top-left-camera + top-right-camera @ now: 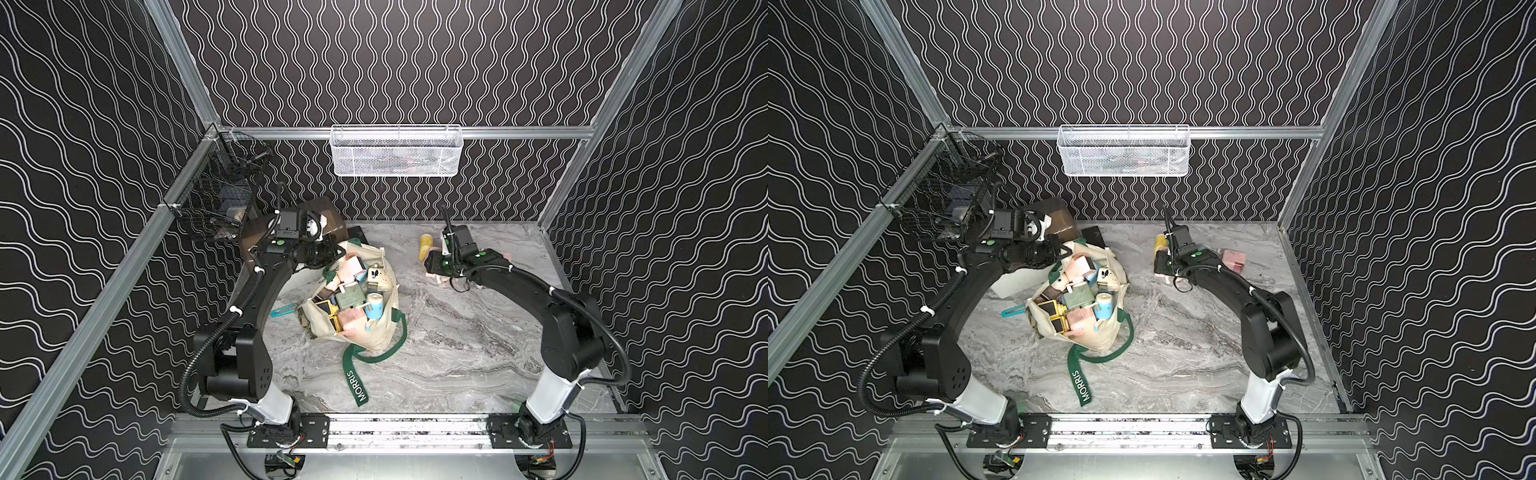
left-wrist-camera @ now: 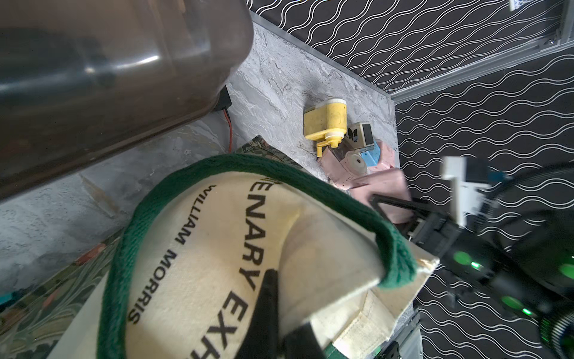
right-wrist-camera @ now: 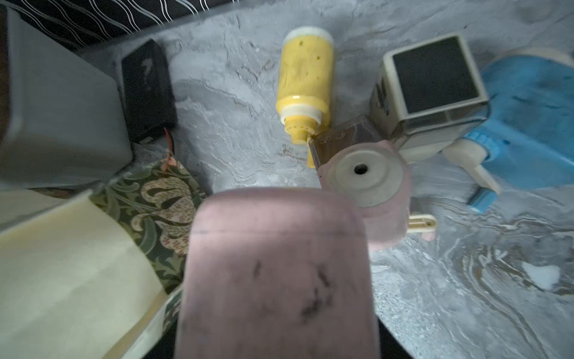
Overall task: Take out the pencil sharpeners from the tote bags
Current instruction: Place the pencil sharpener at the center of the board.
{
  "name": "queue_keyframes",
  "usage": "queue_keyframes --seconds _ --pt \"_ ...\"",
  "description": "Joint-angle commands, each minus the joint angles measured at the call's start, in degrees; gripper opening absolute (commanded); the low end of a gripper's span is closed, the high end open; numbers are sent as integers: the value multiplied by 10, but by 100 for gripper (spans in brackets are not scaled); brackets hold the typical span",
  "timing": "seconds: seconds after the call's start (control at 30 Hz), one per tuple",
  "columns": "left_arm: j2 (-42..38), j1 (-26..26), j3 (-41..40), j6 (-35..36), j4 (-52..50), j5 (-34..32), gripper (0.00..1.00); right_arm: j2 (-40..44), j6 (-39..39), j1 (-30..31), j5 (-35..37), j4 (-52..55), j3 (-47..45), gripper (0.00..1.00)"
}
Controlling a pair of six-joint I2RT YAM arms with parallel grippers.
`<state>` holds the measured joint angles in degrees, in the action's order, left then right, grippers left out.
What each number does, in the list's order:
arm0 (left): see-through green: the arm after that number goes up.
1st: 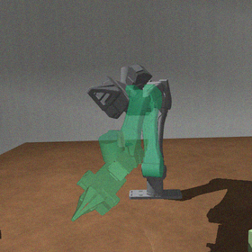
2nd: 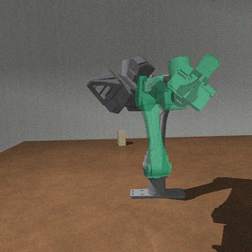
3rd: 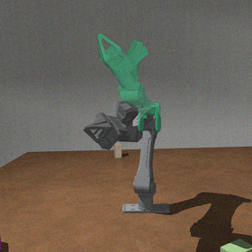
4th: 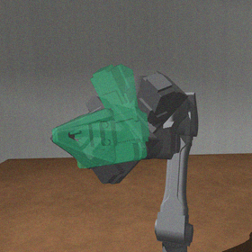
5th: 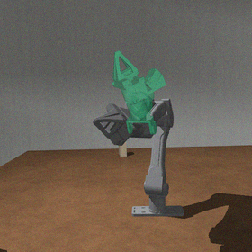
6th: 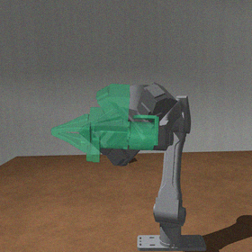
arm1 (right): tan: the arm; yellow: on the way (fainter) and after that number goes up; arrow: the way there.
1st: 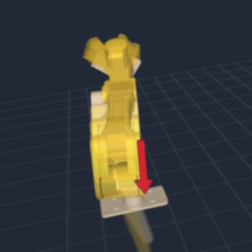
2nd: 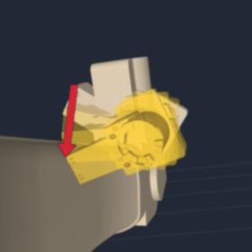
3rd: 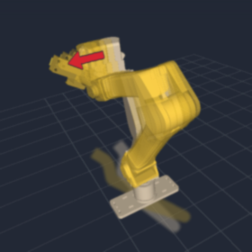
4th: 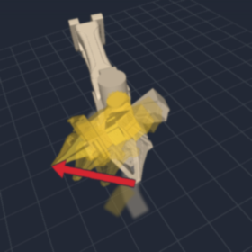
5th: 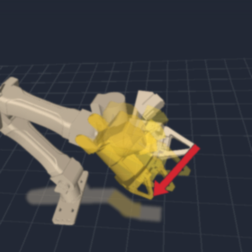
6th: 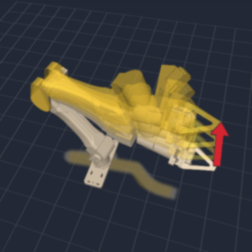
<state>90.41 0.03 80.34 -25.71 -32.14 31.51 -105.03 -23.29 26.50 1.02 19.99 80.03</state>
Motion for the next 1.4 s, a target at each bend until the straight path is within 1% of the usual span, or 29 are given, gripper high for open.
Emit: queue_keyframes --seconds 0.0,0.17,0.33,0.37,0.47,0.53,0.6,0.7,0.9,1.03,1.17,1.37 --pt "-6 0 0 0 -16 7 0 -31 10 -1 -2 -16 18 56" --pt "-5 0 2 0 -17 7 0 -54 21 -1 -5 -24 20 56" --pt "-6 0 1 0 -16 8 0 -34 27 -1 -20 -22 21 56" --pt "-6 0 0 -1 -15 8 0 -20 29 -17 -22 -23 18 56" --pt "-4 0 0 -2 -14 10 0 23 27 -37 -24 -16 14 56" --pt "-5 0 -1 -3 -13 13 0 49 23 -60 -11 -14 15 56" --pt "-6 0 -5 -5 -9 15 0 61 19 -96 14 2 26 56" --pt "-4 0 -2 -8 -9 23 0 61 -5 -162 32 11 29 56" --pt "-5 0 -6 -17 1 37 0 11 -20 -284 69 16 26 55" --pt "-5 0 -7 -17 2 34 0 -23 -26 -345 56 4 13 55" --pt "-4 0 -5 -16 0 30 0 -59 -31 -369 55 8 23 55" --pt "-2 1 -2 -13 -5 26 0 -106 -12 -371 55 13 43 56"
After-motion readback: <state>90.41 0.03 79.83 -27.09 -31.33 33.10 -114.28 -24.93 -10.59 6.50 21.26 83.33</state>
